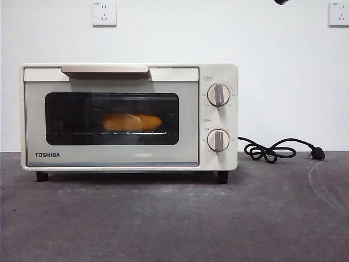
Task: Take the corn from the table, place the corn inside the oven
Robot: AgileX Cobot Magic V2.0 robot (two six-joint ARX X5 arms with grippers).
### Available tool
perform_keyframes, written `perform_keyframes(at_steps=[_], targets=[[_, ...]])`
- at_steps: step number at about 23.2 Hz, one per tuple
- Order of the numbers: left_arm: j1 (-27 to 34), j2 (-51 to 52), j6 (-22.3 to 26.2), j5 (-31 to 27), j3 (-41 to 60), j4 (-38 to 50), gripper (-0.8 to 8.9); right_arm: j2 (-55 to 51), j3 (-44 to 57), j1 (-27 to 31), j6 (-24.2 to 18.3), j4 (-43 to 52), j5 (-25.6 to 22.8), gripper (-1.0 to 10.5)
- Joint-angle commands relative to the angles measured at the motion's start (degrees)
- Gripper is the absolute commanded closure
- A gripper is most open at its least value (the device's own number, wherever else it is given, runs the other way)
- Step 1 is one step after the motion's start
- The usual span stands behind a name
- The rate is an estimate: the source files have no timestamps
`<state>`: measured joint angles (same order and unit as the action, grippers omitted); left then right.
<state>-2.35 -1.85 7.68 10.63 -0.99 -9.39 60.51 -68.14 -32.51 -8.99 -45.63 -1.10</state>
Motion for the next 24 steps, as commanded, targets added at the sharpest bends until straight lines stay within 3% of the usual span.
perform_keyframes(at_steps=[1, 17, 20, 22, 24], targets=[[0.1, -0.7, 0.0, -0.2, 0.4, 0.4, 8.17, 0.2, -0.2, 0.0, -0.2, 0.2, 0.0, 9.6], [0.1, -6.6, 0.0, -0.2, 0.4, 0.4, 8.17, 0.2, -0.2, 0.0, 0.2, 0.0, 0.0, 9.6], [0.1, -8.3, 0.0, -0.2, 0.4, 0.4, 8.17, -0.4, -0.1, 2.8, -4.0, 2.1, 0.2, 9.6], [0.1, -9.4, 0.0, -0.2, 0.4, 0.4, 8.17, -0.8, 0.0, 6.8, -4.2, 6.4, 3.9, 9.6], [0.1, -10.4, 0.0, -0.2, 0.4, 0.5, 8.17, -2.7, 0.5, 12.1, -4.3, 10.1, 12.0, 9.6]])
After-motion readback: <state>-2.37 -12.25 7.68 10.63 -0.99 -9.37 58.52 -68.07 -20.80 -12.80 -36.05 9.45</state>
